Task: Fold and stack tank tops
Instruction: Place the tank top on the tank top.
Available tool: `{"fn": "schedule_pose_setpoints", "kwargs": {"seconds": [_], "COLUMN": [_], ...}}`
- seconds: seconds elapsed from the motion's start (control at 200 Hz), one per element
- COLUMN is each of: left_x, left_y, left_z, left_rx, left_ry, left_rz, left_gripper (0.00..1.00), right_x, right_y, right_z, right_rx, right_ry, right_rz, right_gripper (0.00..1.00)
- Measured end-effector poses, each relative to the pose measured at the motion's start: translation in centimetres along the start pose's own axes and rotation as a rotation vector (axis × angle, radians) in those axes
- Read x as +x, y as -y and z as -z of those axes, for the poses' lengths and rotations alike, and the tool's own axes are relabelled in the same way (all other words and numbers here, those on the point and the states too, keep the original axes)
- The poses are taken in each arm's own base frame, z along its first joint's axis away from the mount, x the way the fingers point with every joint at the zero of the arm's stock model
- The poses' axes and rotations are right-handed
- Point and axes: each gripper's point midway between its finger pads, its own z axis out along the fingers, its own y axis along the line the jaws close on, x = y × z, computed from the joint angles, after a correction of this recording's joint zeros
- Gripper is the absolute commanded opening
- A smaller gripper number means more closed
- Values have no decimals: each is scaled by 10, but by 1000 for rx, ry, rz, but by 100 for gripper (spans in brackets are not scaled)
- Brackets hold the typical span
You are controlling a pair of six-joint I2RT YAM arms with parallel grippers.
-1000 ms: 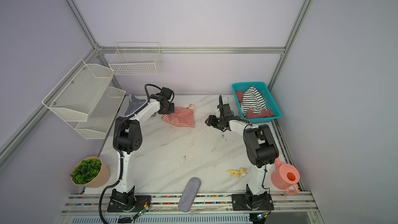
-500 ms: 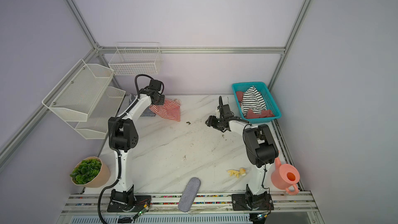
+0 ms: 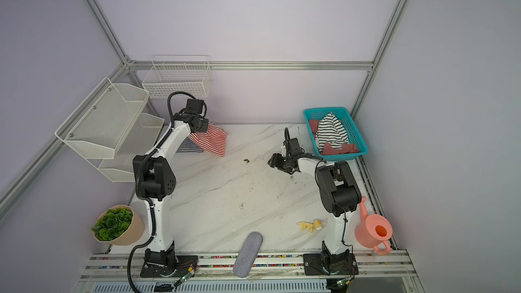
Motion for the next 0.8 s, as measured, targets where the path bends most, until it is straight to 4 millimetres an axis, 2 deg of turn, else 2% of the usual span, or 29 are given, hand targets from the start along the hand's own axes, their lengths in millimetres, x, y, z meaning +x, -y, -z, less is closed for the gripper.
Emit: {"fn": "schedule_pose_setpoints", "kwargs": {"seconds": [0.08,0.5,0.8], "left_x": [2,2,2], "left_y": [-5,-22,-71], "left_z": [6,11,24], "left_rx": [-4,-21,-89], "left_ry": [-11,-5,45], "left_rz": [-15,-35,38], "left_gripper": [0,0,0], "right_x": [2,3,6], "right_y": [1,-3,-5], "right_z": [-3,-5,-8], "right_rx": [2,-6,-10], "right_ry": [-8,-13,-23], "right_rz": [0,5,9], "right_gripper": [66,66,66]}}
